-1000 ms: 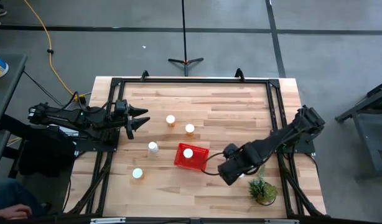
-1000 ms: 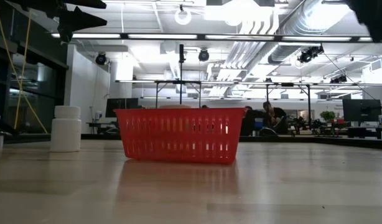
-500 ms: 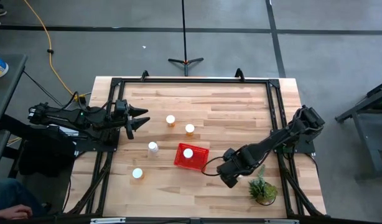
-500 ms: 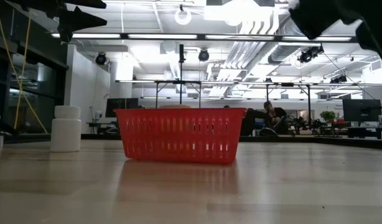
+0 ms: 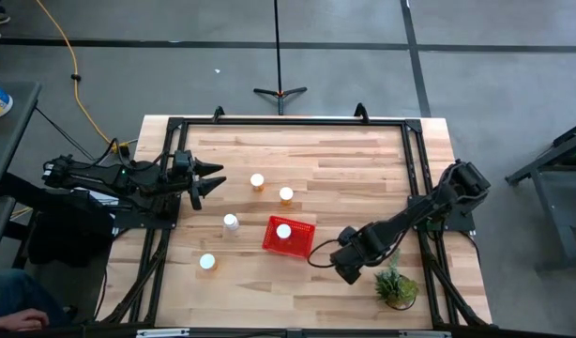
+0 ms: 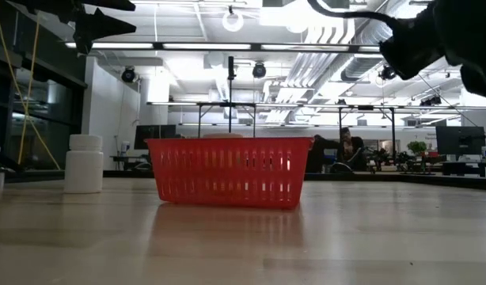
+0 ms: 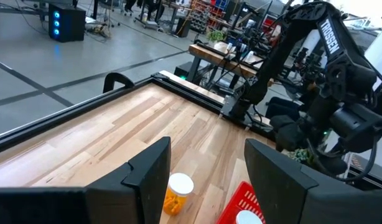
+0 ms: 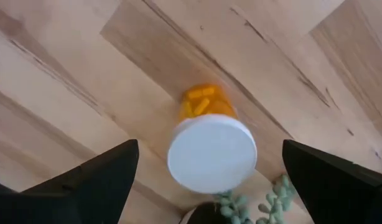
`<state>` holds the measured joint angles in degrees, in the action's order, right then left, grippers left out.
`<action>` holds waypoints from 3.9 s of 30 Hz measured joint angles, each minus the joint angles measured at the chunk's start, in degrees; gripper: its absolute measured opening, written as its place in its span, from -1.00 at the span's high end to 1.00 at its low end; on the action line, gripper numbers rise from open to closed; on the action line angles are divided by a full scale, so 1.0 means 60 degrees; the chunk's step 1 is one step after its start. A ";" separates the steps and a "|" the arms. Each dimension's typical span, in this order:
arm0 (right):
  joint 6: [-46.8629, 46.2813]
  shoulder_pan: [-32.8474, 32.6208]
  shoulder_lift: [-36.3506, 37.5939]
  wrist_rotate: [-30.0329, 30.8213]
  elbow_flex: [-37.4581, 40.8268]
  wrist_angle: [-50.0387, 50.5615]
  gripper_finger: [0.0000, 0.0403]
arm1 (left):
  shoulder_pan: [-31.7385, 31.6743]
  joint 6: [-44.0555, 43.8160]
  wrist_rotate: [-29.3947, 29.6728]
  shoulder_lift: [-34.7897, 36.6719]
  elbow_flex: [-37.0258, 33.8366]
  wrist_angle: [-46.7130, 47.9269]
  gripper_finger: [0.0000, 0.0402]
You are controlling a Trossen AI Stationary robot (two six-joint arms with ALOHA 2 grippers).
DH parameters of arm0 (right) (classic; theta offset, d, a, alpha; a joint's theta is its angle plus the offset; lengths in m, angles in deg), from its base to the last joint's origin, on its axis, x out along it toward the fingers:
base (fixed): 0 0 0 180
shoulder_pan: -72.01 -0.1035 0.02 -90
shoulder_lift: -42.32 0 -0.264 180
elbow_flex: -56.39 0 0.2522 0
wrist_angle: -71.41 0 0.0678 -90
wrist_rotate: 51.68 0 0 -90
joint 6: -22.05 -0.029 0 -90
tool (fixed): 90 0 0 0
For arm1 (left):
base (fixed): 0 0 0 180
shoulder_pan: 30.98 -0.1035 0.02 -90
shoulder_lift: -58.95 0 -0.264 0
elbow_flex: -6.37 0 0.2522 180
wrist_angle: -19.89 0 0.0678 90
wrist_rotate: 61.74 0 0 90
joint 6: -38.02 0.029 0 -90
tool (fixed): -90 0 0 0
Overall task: Pick and place pill bottles into a basket
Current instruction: Put the orange pill bottle into the red bin
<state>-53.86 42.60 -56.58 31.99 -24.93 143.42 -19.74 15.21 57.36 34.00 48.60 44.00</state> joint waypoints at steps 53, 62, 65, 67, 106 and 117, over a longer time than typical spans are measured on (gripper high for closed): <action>-0.0276 0.0022 -0.0003 -0.0192 0.1105 -0.1498 -0.51 | 0.0004 -0.0029 0.0018 0.0000 -0.0002 0.0009 -0.19; -0.0415 0.0022 -0.0003 -0.0218 0.1097 -0.1502 -0.33 | 0.0000 -0.0029 0.0018 0.0000 0.0000 0.0011 -0.19; -0.0425 0.0022 -0.0003 -0.0265 0.1094 -0.1502 -0.26 | 0.0000 -0.0029 0.0018 -0.0002 0.0000 0.0011 -0.19; -0.0482 0.0022 -0.0003 -0.0265 0.1094 -0.1502 -0.21 | 0.0004 -0.0029 0.0018 -0.0001 -0.0001 0.0011 -0.19; 0.1737 0.1512 -0.0008 0.0425 -0.1616 -0.0313 0.08 | 0.0000 0.0011 0.0011 -0.0002 -0.0002 0.0015 -0.19; 0.4026 0.2815 -0.0271 0.0630 -0.3373 -0.0320 0.07 | 0.0003 0.0015 0.0011 0.0000 -0.0001 0.0015 -0.19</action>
<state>-29.70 59.50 -58.21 35.76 -45.17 141.50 -19.72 15.30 57.43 34.00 48.60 44.09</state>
